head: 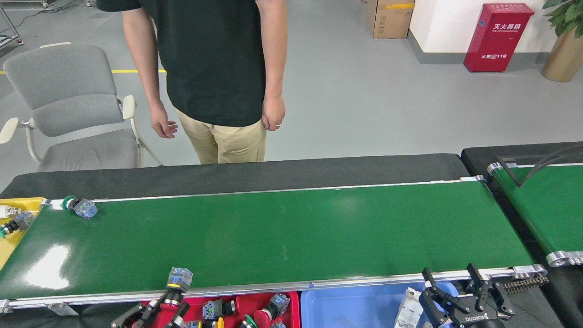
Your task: Pick switch part from conveyor to tray
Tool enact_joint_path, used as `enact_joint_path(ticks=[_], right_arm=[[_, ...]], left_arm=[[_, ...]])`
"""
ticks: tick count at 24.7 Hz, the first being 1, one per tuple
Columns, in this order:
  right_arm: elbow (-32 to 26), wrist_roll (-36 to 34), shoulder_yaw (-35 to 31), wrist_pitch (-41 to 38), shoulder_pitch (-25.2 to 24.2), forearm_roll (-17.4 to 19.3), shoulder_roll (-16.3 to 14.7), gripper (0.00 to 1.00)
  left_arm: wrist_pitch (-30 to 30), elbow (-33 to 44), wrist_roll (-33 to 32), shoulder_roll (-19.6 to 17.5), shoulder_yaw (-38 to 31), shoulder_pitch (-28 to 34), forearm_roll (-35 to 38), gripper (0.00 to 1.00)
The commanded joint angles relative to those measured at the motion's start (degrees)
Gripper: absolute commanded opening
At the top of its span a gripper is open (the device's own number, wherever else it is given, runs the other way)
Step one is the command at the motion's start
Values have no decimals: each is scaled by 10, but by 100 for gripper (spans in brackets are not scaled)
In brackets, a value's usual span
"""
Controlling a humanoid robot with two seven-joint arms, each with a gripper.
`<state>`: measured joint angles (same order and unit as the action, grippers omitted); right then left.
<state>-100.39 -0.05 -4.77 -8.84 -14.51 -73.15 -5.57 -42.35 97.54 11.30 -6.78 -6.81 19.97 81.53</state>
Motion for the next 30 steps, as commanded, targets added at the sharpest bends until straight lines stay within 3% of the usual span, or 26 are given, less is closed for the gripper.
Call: enact_joint_path(ticks=[1, 3, 11, 15, 20, 25, 30], right_arm=[[-8, -4, -3, -2, 7, 1, -4, 100], [-8, -3, -3, 0, 7, 1, -1, 100], [-8, -1, -2, -1, 10, 1, 0, 100], [-9, -2, -2, -2, 10, 1, -1, 100], [-9, -1, -3, 0, 3, 1, -1, 100], [-10, -1, -17, 0, -54, 1, -3, 100], [-10, 18, -19, 0, -54, 1, -1, 100]], left_arm=[[9, 20, 1, 6, 3, -3, -1, 100], [40, 26, 1, 7, -7, -7, -1, 100], [272, -29, -18, -2, -143, -20, 1, 100], [273, -70, -18, -18, -180, -17, -3, 100], [273, -48, -19, -17, -175, -16, -2, 100], [265, -22, -21, -21, -175, -17, -1, 100], [251, -22, -23, -24, -177, -11, -1, 100]])
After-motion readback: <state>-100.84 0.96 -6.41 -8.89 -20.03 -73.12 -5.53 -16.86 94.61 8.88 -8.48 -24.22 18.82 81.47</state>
